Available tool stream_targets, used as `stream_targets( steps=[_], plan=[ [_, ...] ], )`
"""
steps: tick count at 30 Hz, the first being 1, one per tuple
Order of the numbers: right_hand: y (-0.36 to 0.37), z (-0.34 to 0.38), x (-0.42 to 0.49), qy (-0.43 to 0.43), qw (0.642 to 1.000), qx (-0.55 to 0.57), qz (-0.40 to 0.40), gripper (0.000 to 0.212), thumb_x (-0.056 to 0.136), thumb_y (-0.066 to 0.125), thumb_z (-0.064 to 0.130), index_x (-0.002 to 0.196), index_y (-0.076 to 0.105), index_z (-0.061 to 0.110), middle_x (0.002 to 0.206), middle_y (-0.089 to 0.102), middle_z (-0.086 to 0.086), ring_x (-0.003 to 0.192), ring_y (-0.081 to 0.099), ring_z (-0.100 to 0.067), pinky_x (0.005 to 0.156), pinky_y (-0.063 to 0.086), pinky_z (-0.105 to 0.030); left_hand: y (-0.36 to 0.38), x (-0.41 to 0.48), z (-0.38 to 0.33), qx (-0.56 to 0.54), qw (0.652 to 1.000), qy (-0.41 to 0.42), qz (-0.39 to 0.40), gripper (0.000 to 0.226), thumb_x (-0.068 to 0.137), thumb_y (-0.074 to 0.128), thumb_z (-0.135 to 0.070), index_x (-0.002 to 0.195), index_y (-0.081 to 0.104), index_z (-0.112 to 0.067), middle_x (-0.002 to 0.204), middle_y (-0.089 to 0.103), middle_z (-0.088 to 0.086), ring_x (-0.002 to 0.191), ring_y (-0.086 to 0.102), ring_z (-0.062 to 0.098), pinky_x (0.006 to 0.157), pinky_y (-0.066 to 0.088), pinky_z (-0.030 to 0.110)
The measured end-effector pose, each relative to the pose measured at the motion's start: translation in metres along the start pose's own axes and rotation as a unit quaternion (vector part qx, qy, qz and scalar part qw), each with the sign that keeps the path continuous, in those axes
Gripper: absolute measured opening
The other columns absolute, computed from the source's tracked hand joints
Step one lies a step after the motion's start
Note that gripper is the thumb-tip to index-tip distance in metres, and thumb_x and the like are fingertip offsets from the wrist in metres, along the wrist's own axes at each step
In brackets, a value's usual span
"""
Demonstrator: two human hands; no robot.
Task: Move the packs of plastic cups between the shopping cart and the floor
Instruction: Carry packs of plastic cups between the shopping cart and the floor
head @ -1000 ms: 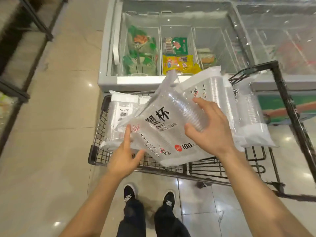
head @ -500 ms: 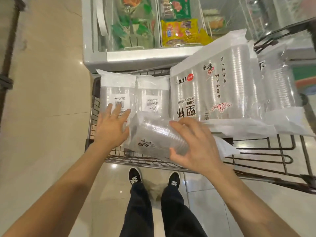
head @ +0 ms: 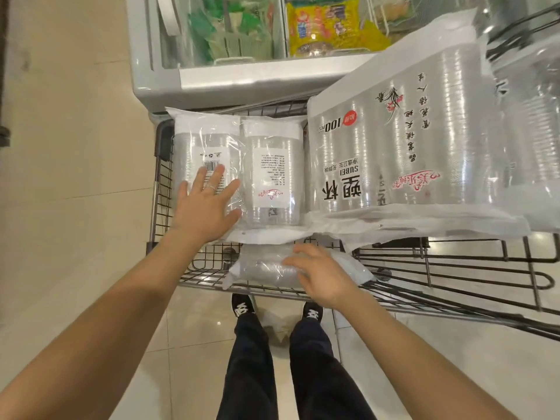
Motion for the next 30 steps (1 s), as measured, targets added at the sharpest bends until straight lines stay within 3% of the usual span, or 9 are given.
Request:
stream_targets(
  steps=[3,10,15,18,23,26,30],
  plan=[
    [0.008,-0.005,0.018,0.006,0.999,0.042,0.032,0.044,0.094,0.051,0.004,0.133,0.060,0.023,0.142,0.051,-0.007,0.134,0.041,-0.024,0.114,0.031,-0.042,0.001,0.001,0.000,0.000,1.000,-0.002,-0.003,0.068,0.096,0.034,-0.062,0.155,0.011,-0.038,0.165,-0.006,0.003,0.151,-0.005,0.031,0.117,0.007,0.058],
    [0.002,-0.008,0.015,0.020,0.999,0.037,0.024,0.042,0.097,0.051,0.011,0.136,0.056,0.025,0.147,0.047,-0.007,0.135,0.041,-0.025,0.114,0.032,-0.040,-0.006,-0.003,-0.002,-0.041,0.999,-0.008,0.014,0.070,0.095,0.039,-0.062,0.155,0.012,-0.038,0.165,-0.005,0.002,0.151,-0.007,0.029,0.118,0.006,0.058],
    [-0.027,0.008,-0.002,0.028,0.998,0.043,-0.046,0.048,0.096,0.059,0.020,0.143,0.048,0.017,0.146,0.048,-0.004,0.134,0.042,-0.020,0.113,0.030,-0.029,-0.021,-0.010,-0.002,-0.167,0.985,-0.034,-0.021,0.071,0.093,0.047,-0.061,0.154,0.018,-0.040,0.165,0.003,-0.004,0.151,-0.003,0.021,0.119,0.007,0.057],
    [-0.055,0.024,-0.007,0.021,0.995,0.049,-0.088,0.049,0.095,0.060,0.023,0.143,0.047,0.016,0.145,0.048,-0.004,0.132,0.045,-0.019,0.112,0.034,-0.035,-0.039,-0.020,-0.008,-0.157,0.986,-0.037,-0.040,0.070,0.093,0.044,-0.062,0.154,0.019,-0.040,0.165,0.007,-0.004,0.151,0.000,0.021,0.119,0.004,0.055],
    [-0.112,0.060,-0.008,0.002,0.988,0.037,-0.149,0.059,0.096,0.056,0.037,0.149,0.037,0.018,0.151,0.041,-0.001,0.138,0.038,-0.017,0.113,0.033,-0.039,-0.090,-0.046,-0.015,-0.154,0.982,-0.040,-0.100,0.069,0.093,0.040,-0.064,0.154,0.023,-0.036,0.164,0.013,-0.001,0.151,0.004,0.024,0.119,0.003,0.055],
    [-0.153,0.089,-0.012,-0.020,0.981,0.022,-0.193,0.072,0.091,0.061,0.051,0.150,0.034,0.020,0.154,0.037,0.000,0.141,0.032,-0.016,0.114,0.025,-0.032,-0.131,-0.072,-0.013,-0.154,0.972,-0.068,-0.166,0.075,0.085,0.032,-0.068,0.152,0.029,-0.033,0.164,0.015,0.002,0.151,0.007,0.026,0.118,0.005,0.055],
    [-0.208,0.134,-0.017,-0.054,0.964,-0.011,-0.260,0.082,0.087,0.056,0.064,0.152,0.030,0.022,0.157,0.032,-0.002,0.146,0.023,-0.020,0.120,0.019,-0.038,-0.190,-0.114,-0.007,-0.136,0.949,-0.118,-0.257,0.071,0.089,0.034,-0.066,0.151,0.031,-0.032,0.163,0.017,0.003,0.150,0.008,0.027,0.117,0.009,0.057]
  ],
)
Point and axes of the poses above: each hand's wrist, its own x-axis towards the middle knuckle, its own y-axis out of the palm, z = x × y, the point moved 4 cm from there along x, towards the middle knuckle
